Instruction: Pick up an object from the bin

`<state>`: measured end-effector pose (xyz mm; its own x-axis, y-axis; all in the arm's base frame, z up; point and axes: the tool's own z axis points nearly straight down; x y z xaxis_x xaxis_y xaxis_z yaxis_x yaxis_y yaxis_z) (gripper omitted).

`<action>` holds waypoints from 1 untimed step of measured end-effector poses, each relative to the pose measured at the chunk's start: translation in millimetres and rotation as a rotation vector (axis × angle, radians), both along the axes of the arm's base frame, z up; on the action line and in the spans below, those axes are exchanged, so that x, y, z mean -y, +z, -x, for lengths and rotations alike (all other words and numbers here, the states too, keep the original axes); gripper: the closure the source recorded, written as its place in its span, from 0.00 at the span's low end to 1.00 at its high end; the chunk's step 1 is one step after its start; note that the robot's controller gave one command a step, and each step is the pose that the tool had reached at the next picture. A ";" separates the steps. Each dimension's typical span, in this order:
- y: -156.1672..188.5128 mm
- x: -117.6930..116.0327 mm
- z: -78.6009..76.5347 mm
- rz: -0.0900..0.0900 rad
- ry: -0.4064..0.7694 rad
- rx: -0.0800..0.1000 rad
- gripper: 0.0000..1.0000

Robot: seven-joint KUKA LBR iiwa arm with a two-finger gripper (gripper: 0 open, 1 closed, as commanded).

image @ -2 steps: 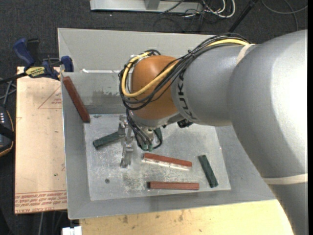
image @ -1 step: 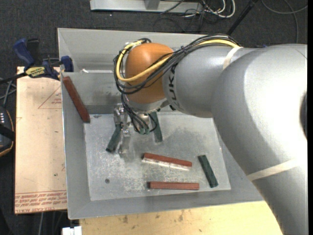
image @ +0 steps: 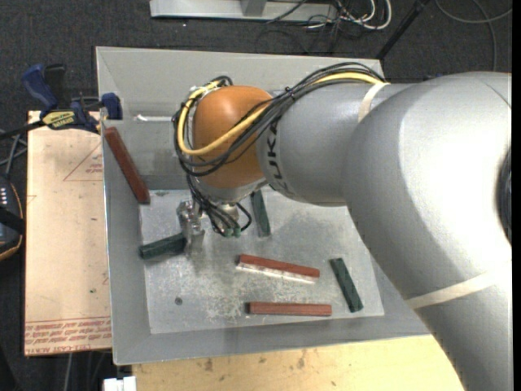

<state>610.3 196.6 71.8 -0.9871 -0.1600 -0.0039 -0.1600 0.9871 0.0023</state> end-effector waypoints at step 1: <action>0.0 0.0 0.0 0.000 0.000 0.000 1.00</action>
Offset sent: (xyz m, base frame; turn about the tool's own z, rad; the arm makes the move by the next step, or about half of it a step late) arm 0.0325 -0.0171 0.1770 -0.0606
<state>610.3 196.5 71.8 -0.9871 -0.1600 -0.0038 -0.1600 0.9871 0.0023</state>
